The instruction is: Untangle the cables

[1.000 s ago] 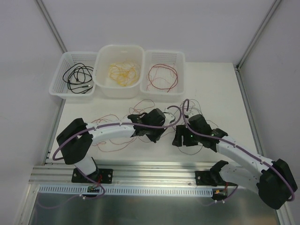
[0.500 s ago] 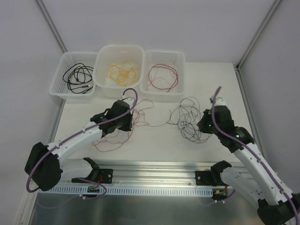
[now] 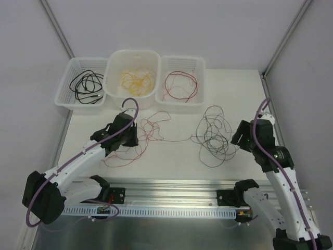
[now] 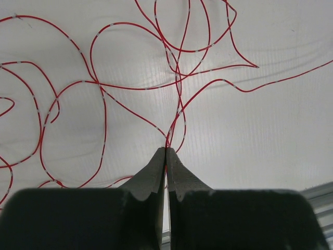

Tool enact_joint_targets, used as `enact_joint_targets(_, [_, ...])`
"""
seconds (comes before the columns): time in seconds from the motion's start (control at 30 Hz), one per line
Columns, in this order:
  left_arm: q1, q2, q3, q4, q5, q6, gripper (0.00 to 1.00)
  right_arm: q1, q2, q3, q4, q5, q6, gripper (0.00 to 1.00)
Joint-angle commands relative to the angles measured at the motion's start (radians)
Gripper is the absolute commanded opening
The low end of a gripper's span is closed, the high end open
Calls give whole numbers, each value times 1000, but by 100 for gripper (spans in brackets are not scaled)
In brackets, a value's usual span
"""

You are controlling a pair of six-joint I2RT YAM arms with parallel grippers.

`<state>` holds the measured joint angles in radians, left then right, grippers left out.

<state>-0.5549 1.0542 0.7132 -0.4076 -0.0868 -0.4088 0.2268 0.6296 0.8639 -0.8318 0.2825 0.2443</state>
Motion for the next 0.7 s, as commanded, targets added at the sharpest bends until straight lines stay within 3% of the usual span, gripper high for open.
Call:
enact_joint_targets(0.0, [6, -10, 12, -13, 36, -18, 0, 58, 103, 14, -15, -164, -101, 69])
enact_joint_targets(0.17, [7, -11, 19, -14, 68, -13, 0, 248, 143, 79, 71, -273, -264, 71])
enact_joint_targets(0.27, [7, -11, 14, -14, 67, -13, 0, 304, 260, 119, 80, -337, -312, 71])
enact_joint_targets(0.5, [7, -13, 8, -17, 78, -13, 0, 457, 597, 167, 148, -306, -408, 73])
enact_joint_targets(0.67, [6, -19, 6, -22, 78, -13, 0, 474, 804, 182, 236, -224, -425, 73])
